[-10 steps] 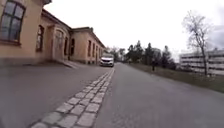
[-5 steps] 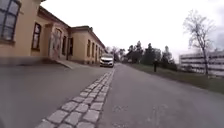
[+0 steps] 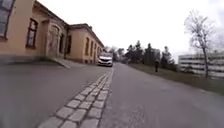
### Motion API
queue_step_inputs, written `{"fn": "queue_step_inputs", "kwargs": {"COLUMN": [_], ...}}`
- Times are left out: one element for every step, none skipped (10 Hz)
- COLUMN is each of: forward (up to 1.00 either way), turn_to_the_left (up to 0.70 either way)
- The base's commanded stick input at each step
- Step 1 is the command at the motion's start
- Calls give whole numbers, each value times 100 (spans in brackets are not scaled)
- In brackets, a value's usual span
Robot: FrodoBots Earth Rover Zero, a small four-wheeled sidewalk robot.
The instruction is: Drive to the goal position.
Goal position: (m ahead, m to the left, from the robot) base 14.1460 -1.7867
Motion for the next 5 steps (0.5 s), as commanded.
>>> {"fn": "queue_step_inputs", "kwargs": {"forward": [100, 100, 100, 100, 100], "turn_to_the_left": [-40, -40, -19, 0, 0]}}
